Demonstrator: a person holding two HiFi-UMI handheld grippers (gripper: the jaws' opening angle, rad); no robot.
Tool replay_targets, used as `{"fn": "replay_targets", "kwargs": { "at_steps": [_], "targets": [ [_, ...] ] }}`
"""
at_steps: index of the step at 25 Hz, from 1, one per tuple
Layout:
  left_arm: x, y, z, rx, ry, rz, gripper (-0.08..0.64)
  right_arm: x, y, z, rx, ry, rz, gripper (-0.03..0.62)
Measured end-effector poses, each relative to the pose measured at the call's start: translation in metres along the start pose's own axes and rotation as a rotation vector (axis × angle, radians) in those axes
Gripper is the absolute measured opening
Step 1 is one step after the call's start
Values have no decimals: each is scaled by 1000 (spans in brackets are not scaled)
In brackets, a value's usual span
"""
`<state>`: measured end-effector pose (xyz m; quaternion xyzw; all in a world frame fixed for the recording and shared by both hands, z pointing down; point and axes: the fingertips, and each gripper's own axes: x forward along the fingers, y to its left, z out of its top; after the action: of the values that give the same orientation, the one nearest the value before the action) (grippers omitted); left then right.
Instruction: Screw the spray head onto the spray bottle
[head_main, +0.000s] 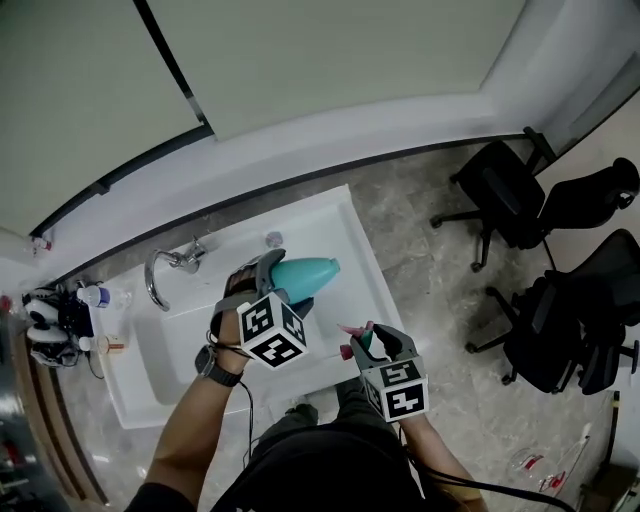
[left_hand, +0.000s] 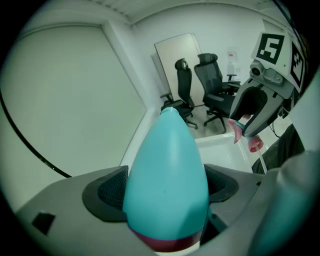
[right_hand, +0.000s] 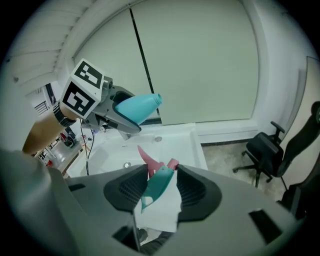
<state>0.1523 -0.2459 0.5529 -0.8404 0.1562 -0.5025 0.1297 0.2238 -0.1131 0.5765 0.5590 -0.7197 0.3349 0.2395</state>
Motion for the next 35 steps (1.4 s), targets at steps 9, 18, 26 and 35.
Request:
{"fn": "replay_targets", "kwargs": {
  "at_steps": [9, 18, 26, 35],
  "targets": [
    [-137, 5, 11, -84, -220, 142, 431, -87, 69, 50, -149, -175, -1, 178],
    [-196, 0, 1, -274, -422, 164, 431, -145, 115, 92, -330, -293, 13, 178],
    [-229, -5, -7, -404, -592, 140, 431, -185, 137, 135, -501, -395, 15, 178],
    [-250, -6, -11, -498, -742, 134, 431, -209, 155, 175, -636, -496, 20, 178]
  ]
}}
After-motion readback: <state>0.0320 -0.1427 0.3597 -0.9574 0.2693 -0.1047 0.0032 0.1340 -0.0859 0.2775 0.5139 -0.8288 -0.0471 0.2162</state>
